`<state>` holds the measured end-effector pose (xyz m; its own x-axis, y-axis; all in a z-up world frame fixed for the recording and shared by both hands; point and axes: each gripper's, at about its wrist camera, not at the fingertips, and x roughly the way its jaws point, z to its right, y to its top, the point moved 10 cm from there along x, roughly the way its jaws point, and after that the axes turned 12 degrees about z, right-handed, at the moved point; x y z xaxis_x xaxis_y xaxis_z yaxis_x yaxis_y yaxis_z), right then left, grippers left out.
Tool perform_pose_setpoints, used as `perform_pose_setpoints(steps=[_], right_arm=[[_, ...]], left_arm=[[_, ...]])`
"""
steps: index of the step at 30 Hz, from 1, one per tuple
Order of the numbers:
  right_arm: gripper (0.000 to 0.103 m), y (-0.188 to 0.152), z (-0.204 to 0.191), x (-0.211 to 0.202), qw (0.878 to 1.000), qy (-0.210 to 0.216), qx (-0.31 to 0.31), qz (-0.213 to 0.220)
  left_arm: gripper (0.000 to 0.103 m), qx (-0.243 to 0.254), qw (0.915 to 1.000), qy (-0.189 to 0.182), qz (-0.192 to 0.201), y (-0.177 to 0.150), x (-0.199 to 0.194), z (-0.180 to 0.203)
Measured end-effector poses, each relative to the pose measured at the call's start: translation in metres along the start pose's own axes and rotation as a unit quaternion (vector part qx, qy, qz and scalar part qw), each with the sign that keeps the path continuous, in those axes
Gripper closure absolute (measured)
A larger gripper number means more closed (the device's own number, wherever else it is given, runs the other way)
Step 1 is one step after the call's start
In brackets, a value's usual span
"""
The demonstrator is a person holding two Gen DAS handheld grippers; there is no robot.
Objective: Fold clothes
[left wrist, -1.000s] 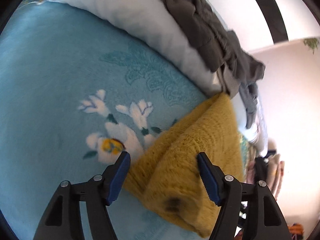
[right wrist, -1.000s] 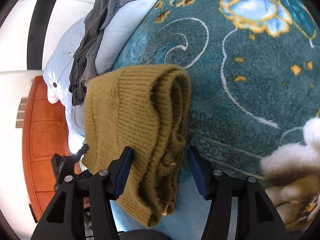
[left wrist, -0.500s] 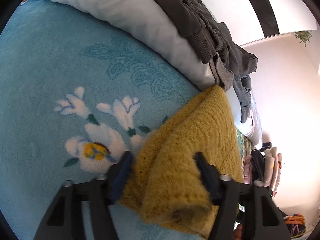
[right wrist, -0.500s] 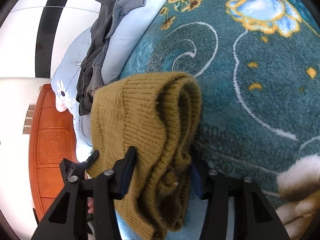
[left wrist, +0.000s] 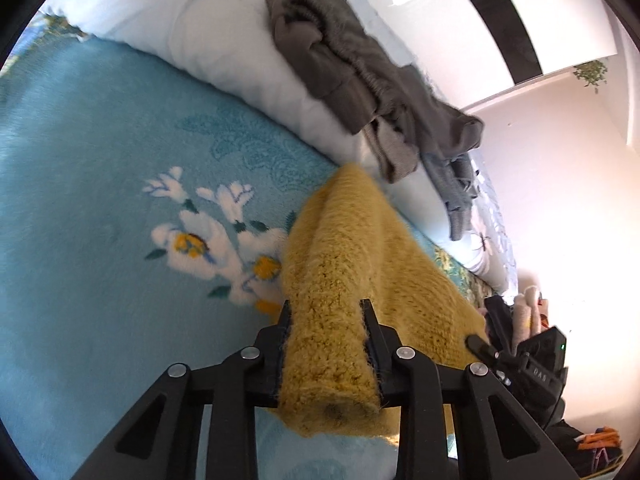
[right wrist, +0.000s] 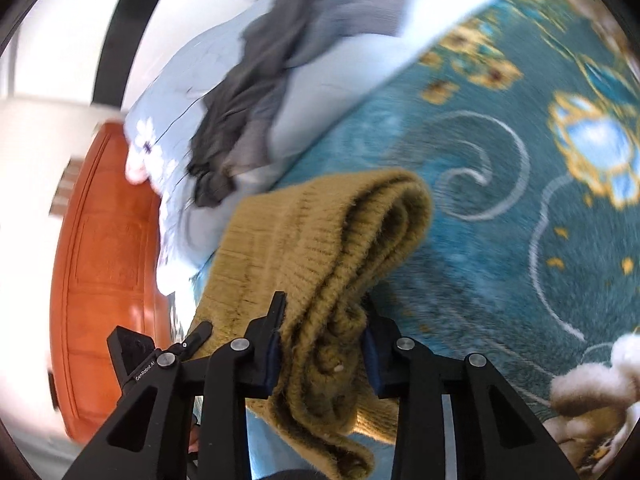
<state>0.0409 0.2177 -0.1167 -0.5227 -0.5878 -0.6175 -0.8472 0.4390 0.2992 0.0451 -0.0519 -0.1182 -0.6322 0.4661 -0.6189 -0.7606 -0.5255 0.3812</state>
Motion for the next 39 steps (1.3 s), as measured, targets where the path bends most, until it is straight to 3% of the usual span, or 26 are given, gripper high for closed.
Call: perform_pose_setpoints(steps=[7,12,17,20,23,29,30,33,37,39], right_arm=[[0.069,-0.027,-0.051,-0.001,0.994,0.058,-0.078,-0.045],[0.069,-0.050,-0.040,0.014,0.990,0.039,-0.112,-0.082],[0.069,-0.059,0.005,0.024,0.992,-0.009,-0.085,-0.096],[0.076,-0.055,0.028,0.026,0.993,-0.034,-0.065,-0.094],[0.077,-0.051,0.043,0.026,0.994,-0.044,-0.046,-0.092],[0.076,-0.046,0.040,0.019,0.994,-0.044,-0.049,-0.083],[0.075,-0.045,0.039,0.016,0.995,-0.042,-0.048,-0.078],[0.046,-0.046,0.036,0.007,0.996,-0.029,-0.034,-0.072],[0.043,-0.060,0.046,0.008,0.995,-0.037,-0.022,-0.086],[0.043,-0.065,0.052,0.013,0.995,-0.045,-0.012,-0.091]], left_arm=[[0.072,0.010,0.9977,0.015,0.065,-0.015,-0.080,-0.019],[0.072,0.002,0.9984,0.047,0.030,-0.054,-0.076,-0.053],[0.070,0.002,0.9974,0.072,-0.002,-0.079,-0.062,-0.074],[0.065,-0.012,0.9975,0.068,-0.012,-0.084,-0.062,-0.082],[0.063,-0.036,0.9981,0.047,-0.015,-0.082,-0.063,-0.084],[0.056,-0.022,0.9989,0.034,-0.022,-0.069,-0.071,-0.075],[0.053,-0.019,0.9990,0.034,-0.022,-0.065,-0.071,-0.074],[0.043,-0.025,0.9993,0.027,-0.008,-0.046,-0.073,-0.073],[0.036,-0.029,0.9991,0.017,-0.024,-0.033,-0.054,-0.072],[0.036,-0.017,0.9983,0.030,-0.047,-0.033,-0.037,-0.075]])
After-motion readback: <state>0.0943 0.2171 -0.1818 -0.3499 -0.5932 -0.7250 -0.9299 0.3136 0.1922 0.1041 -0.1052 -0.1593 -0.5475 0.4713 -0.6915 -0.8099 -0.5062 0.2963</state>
